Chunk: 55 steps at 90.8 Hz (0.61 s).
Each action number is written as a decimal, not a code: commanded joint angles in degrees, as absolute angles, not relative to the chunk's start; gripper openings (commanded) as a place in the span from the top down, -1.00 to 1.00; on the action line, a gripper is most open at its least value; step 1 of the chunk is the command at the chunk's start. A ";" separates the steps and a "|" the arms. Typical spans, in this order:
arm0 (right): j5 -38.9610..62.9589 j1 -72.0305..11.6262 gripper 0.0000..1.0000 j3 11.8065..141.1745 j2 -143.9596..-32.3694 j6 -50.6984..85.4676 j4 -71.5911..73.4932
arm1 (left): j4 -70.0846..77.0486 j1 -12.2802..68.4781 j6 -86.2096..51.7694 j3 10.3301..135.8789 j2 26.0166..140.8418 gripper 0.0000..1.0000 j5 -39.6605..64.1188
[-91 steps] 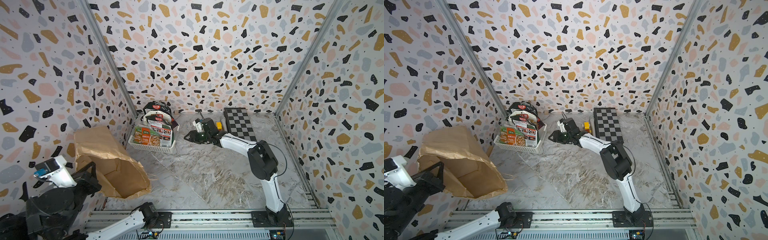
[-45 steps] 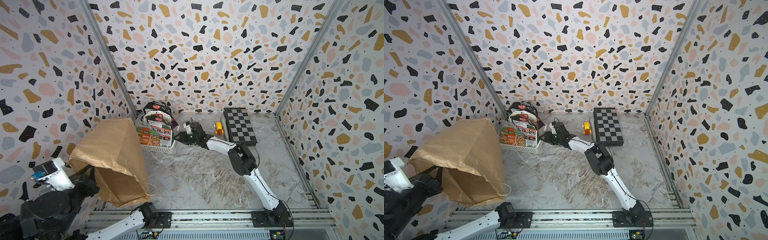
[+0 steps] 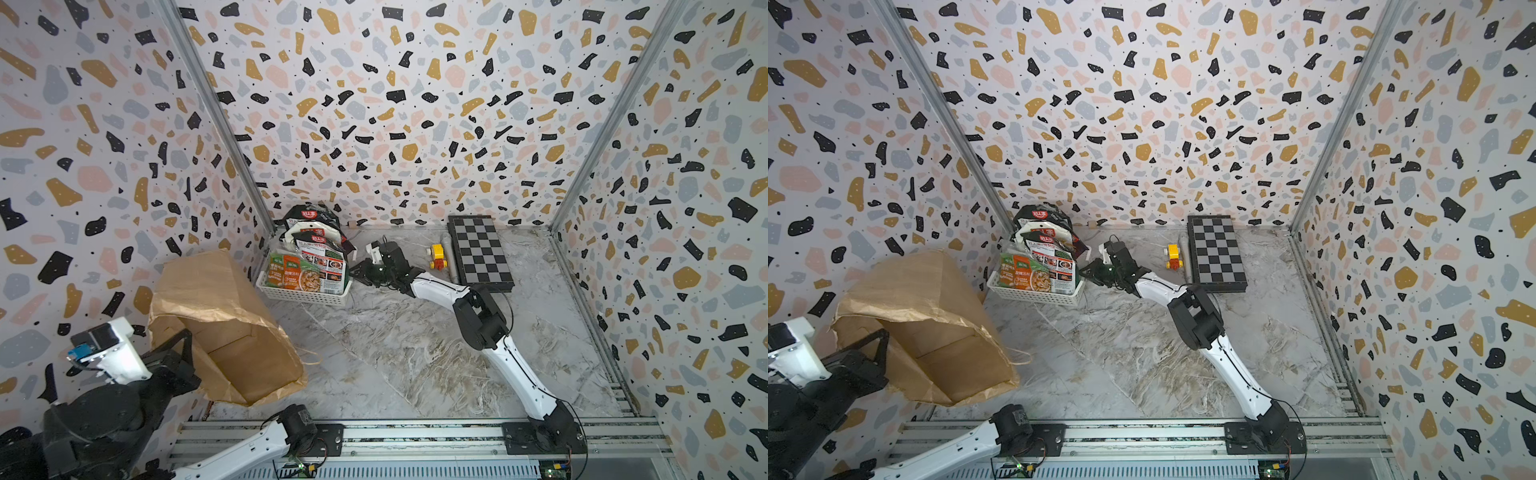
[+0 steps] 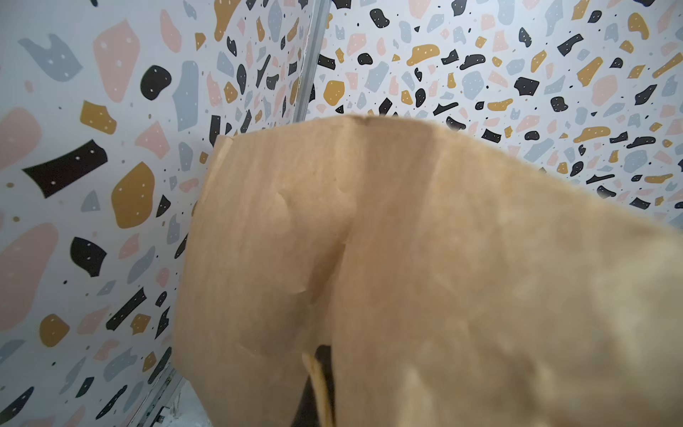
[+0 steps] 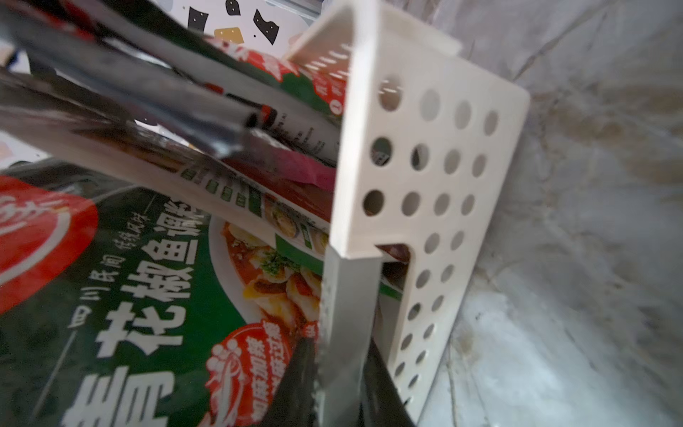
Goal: Place the condiment packets inside the bag
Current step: Move the storage box to the center of the board.
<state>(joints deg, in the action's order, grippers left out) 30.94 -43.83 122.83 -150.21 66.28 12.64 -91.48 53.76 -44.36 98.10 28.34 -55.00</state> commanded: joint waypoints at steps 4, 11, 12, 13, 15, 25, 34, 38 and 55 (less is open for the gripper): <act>29.35 -44.06 0.89 116.33 -142.05 62.71 13.03 | -92.22 53.77 -42.28 100.51 29.68 1.00 -55.37; 28.20 -43.67 0.96 109.74 -136.89 61.92 13.83 | -91.96 53.77 -41.07 102.23 31.12 1.00 -55.17; 28.03 -43.59 0.96 108.26 -136.08 61.90 14.03 | -91.90 53.78 -40.93 102.49 31.38 1.00 -55.14; 27.77 -43.55 0.97 107.00 -135.32 61.84 14.31 | -91.83 53.78 -40.85 102.66 31.69 1.00 -55.08; 27.36 -43.41 0.98 104.69 -133.65 61.78 14.70 | -91.67 53.72 -40.36 102.90 32.14 1.00 -55.01; 26.90 -42.02 1.00 92.62 -126.26 62.74 17.54 | -89.41 53.77 -38.36 103.36 33.84 1.00 -53.61; 28.46 -40.14 1.00 80.65 -119.39 65.39 21.99 | -87.56 53.74 -36.59 103.51 35.23 1.00 -52.19; 29.28 -39.37 1.00 75.23 -116.36 66.32 24.41 | -87.23 53.70 -36.02 103.91 36.13 1.00 -51.77; 32.45 -34.79 0.98 54.73 -100.03 61.97 22.55 | -85.03 53.74 -34.16 104.45 38.58 1.00 -49.85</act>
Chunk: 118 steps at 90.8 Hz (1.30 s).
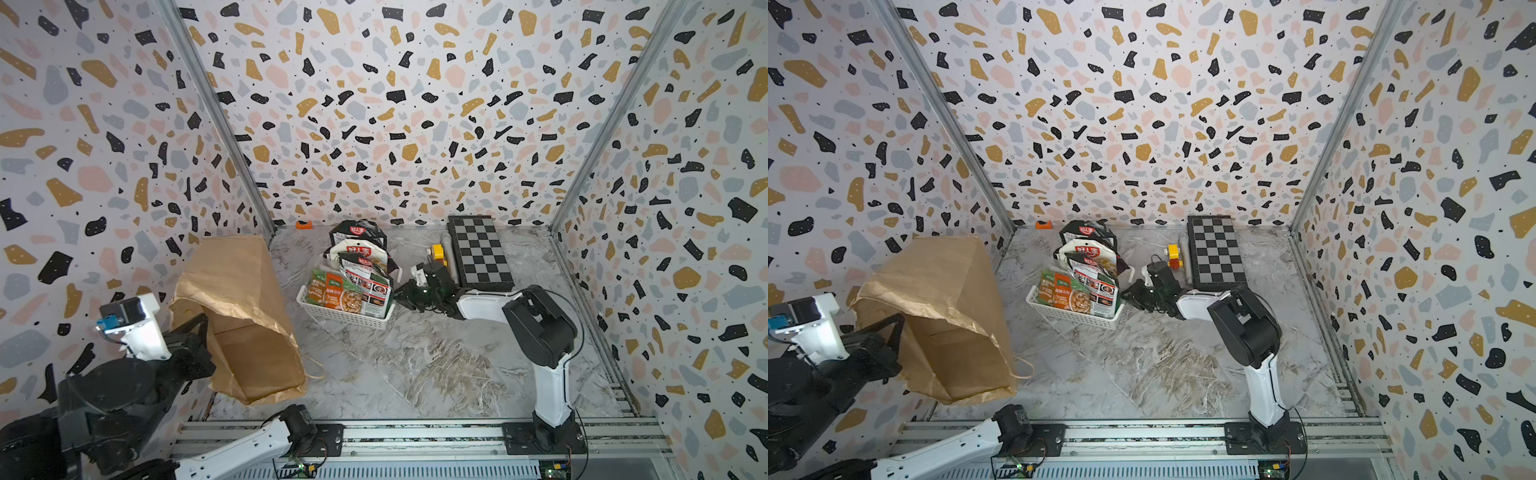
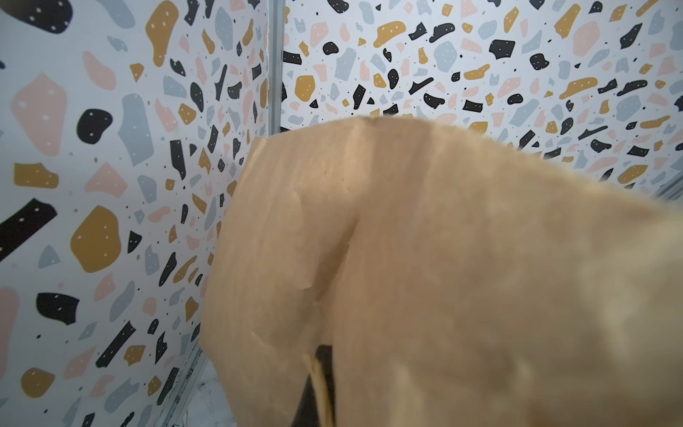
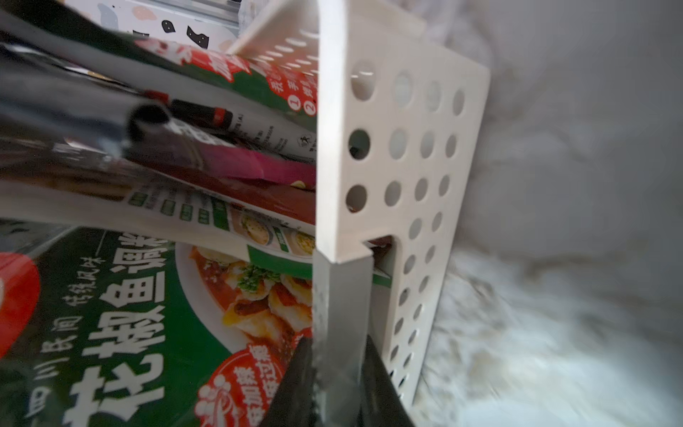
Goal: Place the condiment packets inside the bag
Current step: Move the storage box to the center of the board.
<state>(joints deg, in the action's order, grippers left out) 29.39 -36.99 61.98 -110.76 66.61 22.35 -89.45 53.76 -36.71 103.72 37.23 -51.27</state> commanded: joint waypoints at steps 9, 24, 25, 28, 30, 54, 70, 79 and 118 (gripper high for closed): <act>33.82 -31.10 0.96 47.00 -90.46 57.68 16.31 | -83.21 53.78 -33.77 103.22 39.20 1.00 -48.10; 34.57 -25.35 0.88 40.83 -77.44 50.38 0.87 | -81.29 53.76 -33.57 101.38 41.47 1.00 -45.07; 34.64 -24.76 0.89 40.54 -76.69 50.10 0.13 | -81.12 53.77 -33.66 101.23 41.61 1.00 -44.86; 34.81 -23.33 0.88 39.59 -74.97 49.26 -1.49 | -80.41 53.79 -33.77 100.64 41.88 1.00 -43.98; 34.89 -22.29 0.87 39.16 -73.78 48.59 -3.18 | -79.76 53.77 -33.82 100.09 42.05 1.00 -43.60; 39.05 -5.78 0.82 35.70 -65.18 39.59 -18.07 | -73.11 53.72 -34.94 93.00 46.07 1.00 -35.35; 38.71 2.57 0.79 34.21 -60.25 35.39 -23.61 | -72.51 53.77 -33.20 93.90 52.67 1.00 -32.12; 35.82 5.36 0.73 34.80 -59.35 33.44 -25.00 | -72.77 53.73 -31.92 94.27 57.04 1.00 -30.67; 24.86 6.55 -0.19 42.81 -53.99 28.87 -30.10 | -70.34 25.37 -28.52 92.13 66.65 1.00 4.48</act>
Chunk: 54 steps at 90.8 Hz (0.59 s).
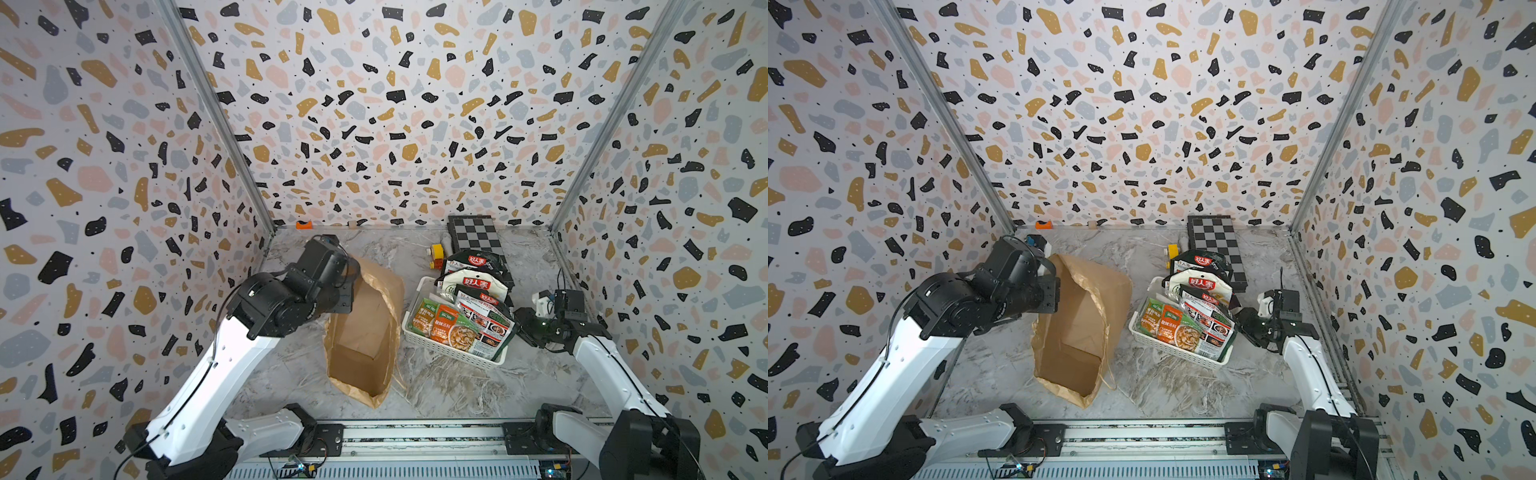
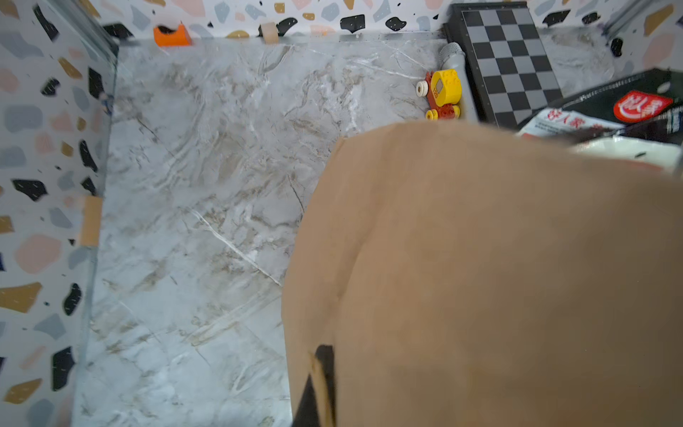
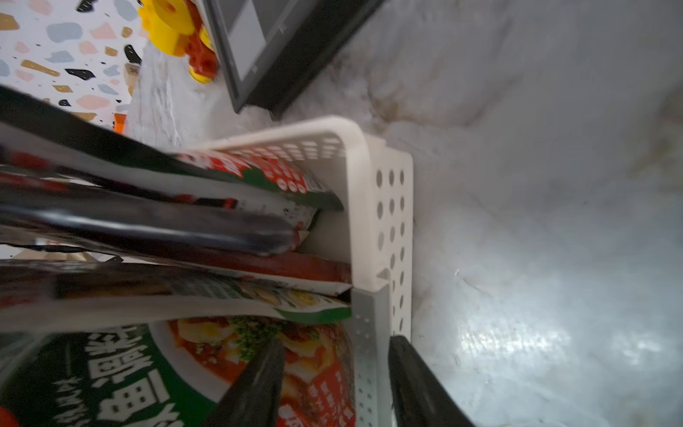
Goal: Place the condiment packets inside the bag
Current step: Move the storage box to the center of the board, then place the paper bag at the center of the board.
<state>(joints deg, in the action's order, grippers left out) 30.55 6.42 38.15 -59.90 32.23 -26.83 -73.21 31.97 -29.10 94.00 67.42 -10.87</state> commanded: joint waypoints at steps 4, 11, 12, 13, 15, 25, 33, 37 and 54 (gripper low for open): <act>23.46 6.51 -0.22 44.31 -51.66 27.19 -31.18 | -69.39 22.36 -28.99 90.67 66.83 1.00 9.63; 22.45 6.58 -0.23 46.65 -47.54 24.06 -31.61 | -68.35 17.30 -29.64 88.22 66.81 1.00 16.14; 22.48 6.50 -0.23 46.88 -46.93 23.72 -31.54 | -68.32 16.65 -29.72 87.92 66.76 1.00 16.69; 22.49 6.41 -0.23 47.13 -46.36 23.42 -31.41 | -68.26 15.88 -29.71 87.64 66.69 1.00 17.26; 22.54 6.31 -0.23 47.51 -44.97 22.97 -31.17 | -68.24 14.58 -29.66 87.06 66.53 1.00 17.98; 25.75 4.09 -0.22 48.71 -39.03 19.86 -28.32 | -68.19 8.68 -29.05 84.02 64.67 1.00 19.19; 30.65 1.14 -0.23 48.84 -34.33 17.16 -24.24 | -67.26 4.44 -28.49 80.64 62.99 1.00 23.15; 34.23 -0.12 -0.23 48.66 -33.37 16.51 -22.00 | -66.68 3.47 -28.52 78.99 62.18 1.00 24.85; 37.88 -10.07 -0.21 50.13 -36.72 12.64 -22.74 | -63.35 3.25 -30.31 74.21 58.70 1.00 27.89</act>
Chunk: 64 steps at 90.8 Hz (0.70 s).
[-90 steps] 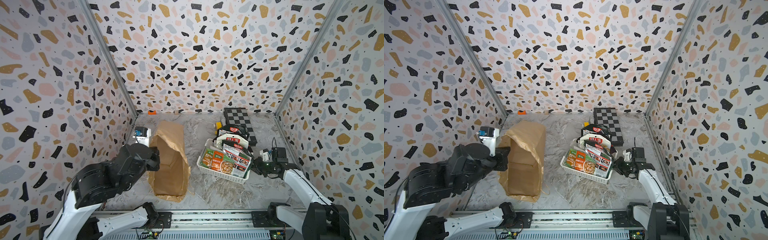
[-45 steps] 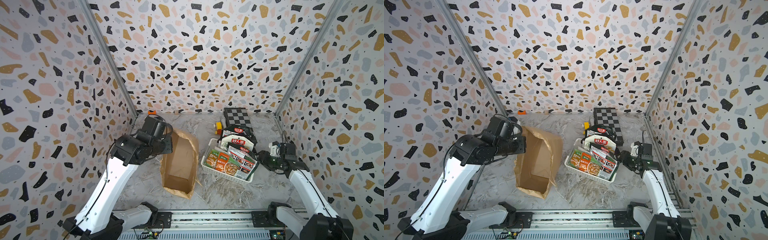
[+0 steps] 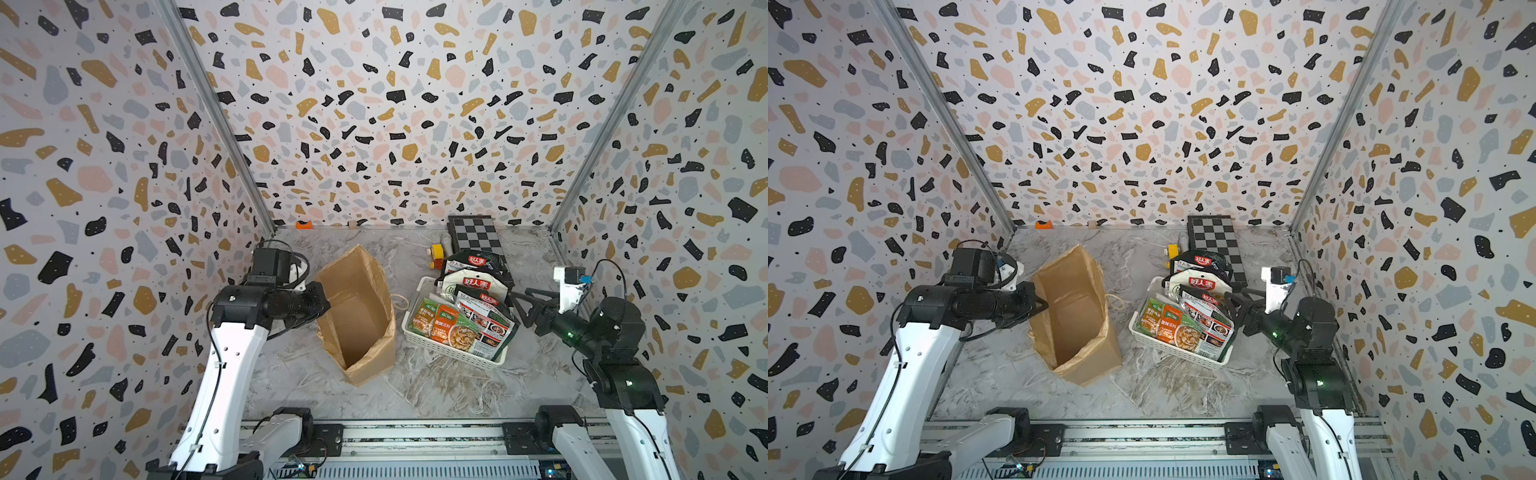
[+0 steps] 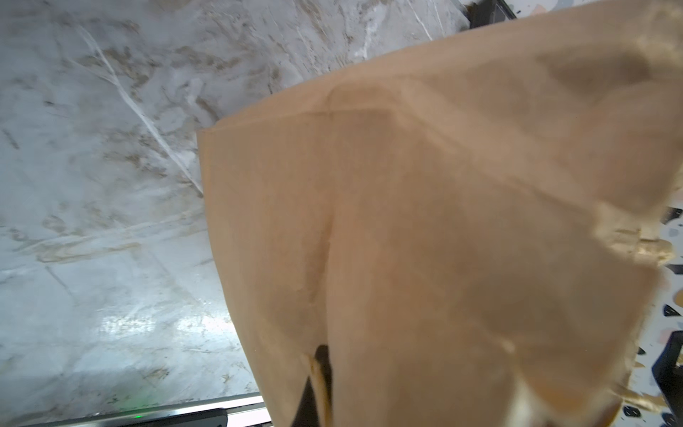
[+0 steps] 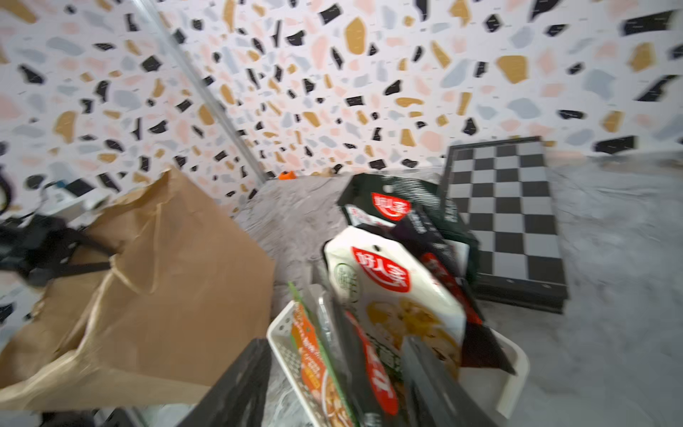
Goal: Place the condiment packets inside the bag
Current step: Place the paper bag at the center of the board, then pick up the condiment packet from the storage box.
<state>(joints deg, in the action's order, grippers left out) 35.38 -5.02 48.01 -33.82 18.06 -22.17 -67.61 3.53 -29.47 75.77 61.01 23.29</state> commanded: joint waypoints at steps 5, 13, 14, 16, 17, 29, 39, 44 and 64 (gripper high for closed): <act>33.54 -14.24 -0.21 51.65 -38.32 8.51 -26.33 | -62.75 3.25 -30.34 73.33 57.52 1.00 27.20; 30.43 -18.75 -0.20 54.05 -41.14 3.97 -31.32 | -62.85 3.27 -29.59 71.97 56.11 1.00 25.53; 30.20 -19.08 -0.20 54.36 -41.53 3.61 -32.01 | -62.93 3.26 -29.43 71.84 56.01 1.00 25.34; 28.71 -19.98 -0.19 54.92 -42.22 2.95 -33.03 | -63.13 3.23 -29.07 71.57 55.86 1.00 24.88; 27.89 -20.36 -0.19 55.10 -42.51 2.70 -33.48 | -63.20 3.24 -28.90 71.43 55.88 1.00 24.74; 14.37 -21.80 -0.18 57.24 -43.43 1.89 -36.64 | -63.19 3.25 -27.90 69.72 55.52 1.00 24.84; 5.36 -21.84 -0.17 59.92 -43.97 2.56 -40.69 | -63.11 3.27 -27.34 68.80 55.19 1.00 25.58; 6.72 -21.80 -0.17 61.68 -45.57 2.05 -44.82 | -63.03 3.25 -27.13 68.58 55.12 1.00 25.50; 18.53 -21.80 -0.14 62.15 -50.38 5.67 -55.89 | -62.76 3.25 -26.33 68.63 54.57 1.00 25.64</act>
<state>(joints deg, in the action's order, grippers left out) 15.38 -21.52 62.78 -49.32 3.70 -46.92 -64.55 3.53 -27.94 68.71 55.51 25.04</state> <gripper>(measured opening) 0.581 0.053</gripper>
